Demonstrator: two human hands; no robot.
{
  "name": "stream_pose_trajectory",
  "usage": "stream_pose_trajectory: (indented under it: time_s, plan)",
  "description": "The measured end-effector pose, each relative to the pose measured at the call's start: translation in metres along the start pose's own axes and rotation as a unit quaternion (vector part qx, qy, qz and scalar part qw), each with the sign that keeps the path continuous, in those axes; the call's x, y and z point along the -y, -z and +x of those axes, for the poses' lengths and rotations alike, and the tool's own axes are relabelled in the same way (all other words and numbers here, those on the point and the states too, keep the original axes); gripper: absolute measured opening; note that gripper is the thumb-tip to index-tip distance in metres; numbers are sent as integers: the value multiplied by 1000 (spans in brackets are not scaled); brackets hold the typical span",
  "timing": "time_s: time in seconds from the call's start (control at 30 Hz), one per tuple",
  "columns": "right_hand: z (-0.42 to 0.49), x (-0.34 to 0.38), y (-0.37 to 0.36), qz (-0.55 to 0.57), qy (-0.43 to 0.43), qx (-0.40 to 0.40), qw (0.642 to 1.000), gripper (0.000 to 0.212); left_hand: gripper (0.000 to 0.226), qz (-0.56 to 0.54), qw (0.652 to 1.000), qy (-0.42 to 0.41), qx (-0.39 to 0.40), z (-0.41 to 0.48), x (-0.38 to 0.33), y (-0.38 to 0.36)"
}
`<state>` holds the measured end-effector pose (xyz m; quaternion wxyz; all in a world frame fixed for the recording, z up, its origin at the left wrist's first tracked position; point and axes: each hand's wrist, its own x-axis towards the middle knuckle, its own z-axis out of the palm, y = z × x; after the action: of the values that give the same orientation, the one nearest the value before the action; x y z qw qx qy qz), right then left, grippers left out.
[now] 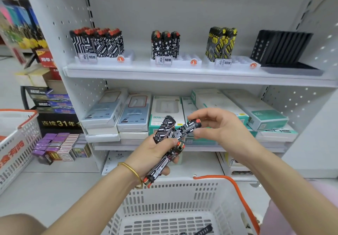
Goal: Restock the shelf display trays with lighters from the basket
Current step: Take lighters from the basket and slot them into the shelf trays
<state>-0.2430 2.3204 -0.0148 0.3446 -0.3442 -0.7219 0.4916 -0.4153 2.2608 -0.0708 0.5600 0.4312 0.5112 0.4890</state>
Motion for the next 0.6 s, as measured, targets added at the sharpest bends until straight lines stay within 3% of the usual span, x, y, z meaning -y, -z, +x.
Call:
stream_pose_trajectory:
  time_s: [0.2, 0.37, 0.5, 0.6]
  plan:
    - [11, 16, 1, -13, 41, 1, 999, 23, 15, -21, 1000, -5, 6, 0, -14, -3]
    - [34, 57, 7, -21, 118, -70, 990, 10, 12, 20, 999, -35, 18, 5, -44, -6]
    - [75, 100, 18, -106, 205, -141, 963, 5, 15, 28, 998, -59, -8, 17, -70, -4]
    - [111, 118, 20, -228, 241, -175, 927, 13, 13, 29, 998, -62, -19, 25, -77, -1]
